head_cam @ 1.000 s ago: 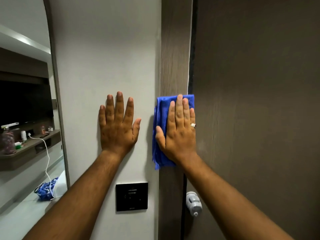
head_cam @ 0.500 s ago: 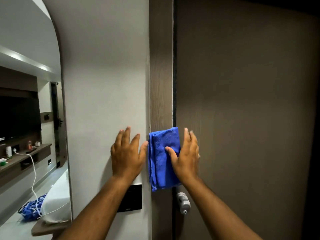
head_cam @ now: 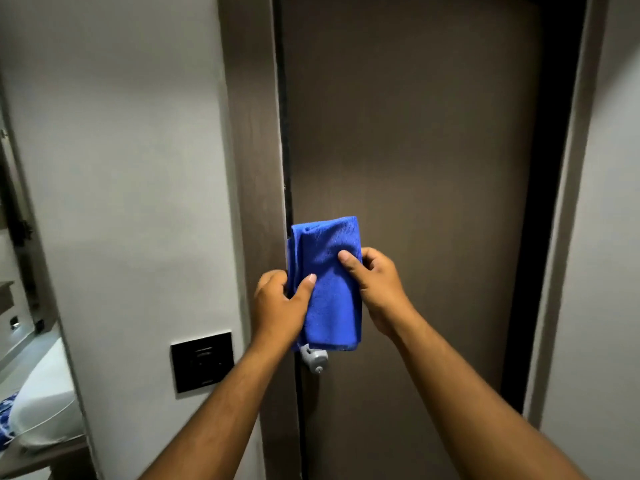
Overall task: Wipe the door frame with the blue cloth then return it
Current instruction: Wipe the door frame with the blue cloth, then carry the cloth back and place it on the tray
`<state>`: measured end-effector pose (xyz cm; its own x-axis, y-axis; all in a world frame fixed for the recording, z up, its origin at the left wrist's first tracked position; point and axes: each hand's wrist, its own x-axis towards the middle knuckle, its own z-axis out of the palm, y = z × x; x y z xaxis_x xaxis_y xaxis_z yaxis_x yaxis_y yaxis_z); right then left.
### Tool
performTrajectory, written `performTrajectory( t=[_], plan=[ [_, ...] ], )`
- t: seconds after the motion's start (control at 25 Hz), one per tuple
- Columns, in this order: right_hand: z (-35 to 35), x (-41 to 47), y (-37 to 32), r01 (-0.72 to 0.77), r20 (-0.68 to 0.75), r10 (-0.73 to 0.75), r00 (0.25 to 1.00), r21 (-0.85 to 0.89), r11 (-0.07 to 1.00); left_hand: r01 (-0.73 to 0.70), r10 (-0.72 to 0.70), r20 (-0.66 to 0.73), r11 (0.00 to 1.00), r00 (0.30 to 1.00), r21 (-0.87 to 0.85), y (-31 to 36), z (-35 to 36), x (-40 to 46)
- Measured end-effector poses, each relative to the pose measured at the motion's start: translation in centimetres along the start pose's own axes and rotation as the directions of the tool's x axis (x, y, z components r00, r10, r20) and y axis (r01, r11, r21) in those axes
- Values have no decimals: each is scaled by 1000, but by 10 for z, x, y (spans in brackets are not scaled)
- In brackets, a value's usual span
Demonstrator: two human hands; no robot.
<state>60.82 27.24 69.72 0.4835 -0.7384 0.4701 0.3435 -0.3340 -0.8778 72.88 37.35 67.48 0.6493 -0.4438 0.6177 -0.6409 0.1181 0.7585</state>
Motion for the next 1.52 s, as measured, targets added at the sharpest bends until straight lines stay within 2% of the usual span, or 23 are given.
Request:
performTrajectory(
  t=[0.12,0.28,0.4,0.52,0.76,0.88,1.04,1.2,1.32,1.4,1.52],
  plan=[
    [-50,-15,-14,-11,-37,12,999,18,1000,133,-72,211,947,975,-291,32,37,-11],
    [-151,-42,-27,-50,-106,47,993,-18,999,242,-72,387,879,919,-411,76,123,-46],
    [-235,-67,-34,-83,-169,64,984,-107,991,329,-86,491,839,867,-434,108,199,-81],
    [-327,-101,-38,-171,-248,122,961,-185,968,421,-84,615,800,784,-427,138,280,-127],
    [-491,-174,-23,-339,-483,201,852,-216,916,537,-92,797,784,597,-312,179,428,-227],
    [-542,-208,-2,-406,-622,245,744,-129,905,572,-116,869,793,481,-211,180,486,-276],
    [-592,-251,40,-518,-763,324,559,-17,855,586,-147,948,809,281,-48,162,548,-338],
    [-628,-308,90,-609,-880,321,350,46,792,507,-122,989,859,78,66,131,602,-405],
    [-659,-363,146,-695,-912,363,190,136,706,425,-127,989,894,-71,145,101,638,-472],
    [-674,-397,188,-742,-902,426,74,235,628,354,-177,970,907,-166,227,77,656,-515],
    [-703,-442,260,-776,-886,461,-54,327,539,288,-268,932,898,-246,334,31,692,-583]
  ],
)
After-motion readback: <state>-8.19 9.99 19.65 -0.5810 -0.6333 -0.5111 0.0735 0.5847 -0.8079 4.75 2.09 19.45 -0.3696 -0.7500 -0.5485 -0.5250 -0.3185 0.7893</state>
